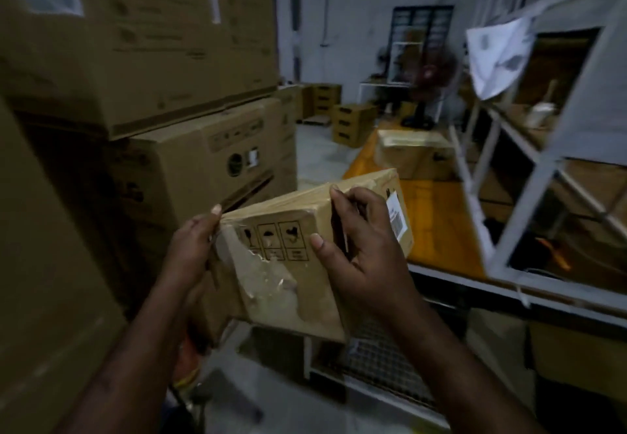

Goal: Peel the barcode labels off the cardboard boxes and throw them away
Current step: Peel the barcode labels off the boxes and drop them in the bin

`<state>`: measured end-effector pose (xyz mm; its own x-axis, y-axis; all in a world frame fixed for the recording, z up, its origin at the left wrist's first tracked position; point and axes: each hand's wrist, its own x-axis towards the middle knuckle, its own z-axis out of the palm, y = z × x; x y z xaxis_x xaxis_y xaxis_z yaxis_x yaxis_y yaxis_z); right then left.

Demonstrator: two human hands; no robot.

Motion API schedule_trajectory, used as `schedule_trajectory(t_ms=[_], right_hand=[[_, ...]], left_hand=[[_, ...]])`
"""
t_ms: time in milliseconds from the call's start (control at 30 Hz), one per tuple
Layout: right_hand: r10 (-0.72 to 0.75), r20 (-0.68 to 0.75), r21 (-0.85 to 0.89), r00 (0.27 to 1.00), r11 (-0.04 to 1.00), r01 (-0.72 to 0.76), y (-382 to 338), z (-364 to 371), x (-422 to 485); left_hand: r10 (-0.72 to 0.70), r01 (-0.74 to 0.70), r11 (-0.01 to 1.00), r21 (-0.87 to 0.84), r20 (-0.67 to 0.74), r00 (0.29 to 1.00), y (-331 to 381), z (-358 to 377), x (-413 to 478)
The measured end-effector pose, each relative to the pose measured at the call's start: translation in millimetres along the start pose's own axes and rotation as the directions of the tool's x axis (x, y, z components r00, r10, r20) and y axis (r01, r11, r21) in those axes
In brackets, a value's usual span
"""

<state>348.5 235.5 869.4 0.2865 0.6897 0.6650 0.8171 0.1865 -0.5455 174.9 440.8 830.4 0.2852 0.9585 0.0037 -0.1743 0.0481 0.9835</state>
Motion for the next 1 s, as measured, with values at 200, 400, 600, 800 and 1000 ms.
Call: schedule_trajectory(t_ms=[200, 400, 600, 800, 1000], right_hand=[[0.023, -0.112, -0.129, 0.993, 0.991, -0.037, 49.5, -40.4, 4.9], [0.134, -0.187, -0.212, 0.973, 0.962, -0.173, 115.8, -27.7, 32.2], [0.337, -0.225, -0.311, 0.914, 0.865, -0.395, 206.9, 37.9, 78.2], [0.525, -0.011, -0.462, 0.851, 0.752, -0.47, 270.5, 136.9, 121.6], [0.488, 0.009, -0.401, 0.873, 0.801, -0.444, 310.0, 143.9, 185.5]], left_hand=[[-0.006, 0.01, 0.999, -0.046, 0.084, 0.996, -2.5, 105.2, 49.6], [0.02, -0.012, 0.999, -0.045, 0.184, 0.983, -21.5, 187.6, 136.2], [0.054, -0.132, 0.963, 0.236, 0.31, 0.949, -65.3, 262.4, 247.7], [-0.146, -0.489, 0.536, 0.688, 0.646, 0.749, -113.0, 319.8, 294.4], [-0.198, -0.626, 0.409, 0.664, 0.734, 0.65, -119.5, 336.2, 351.6]])
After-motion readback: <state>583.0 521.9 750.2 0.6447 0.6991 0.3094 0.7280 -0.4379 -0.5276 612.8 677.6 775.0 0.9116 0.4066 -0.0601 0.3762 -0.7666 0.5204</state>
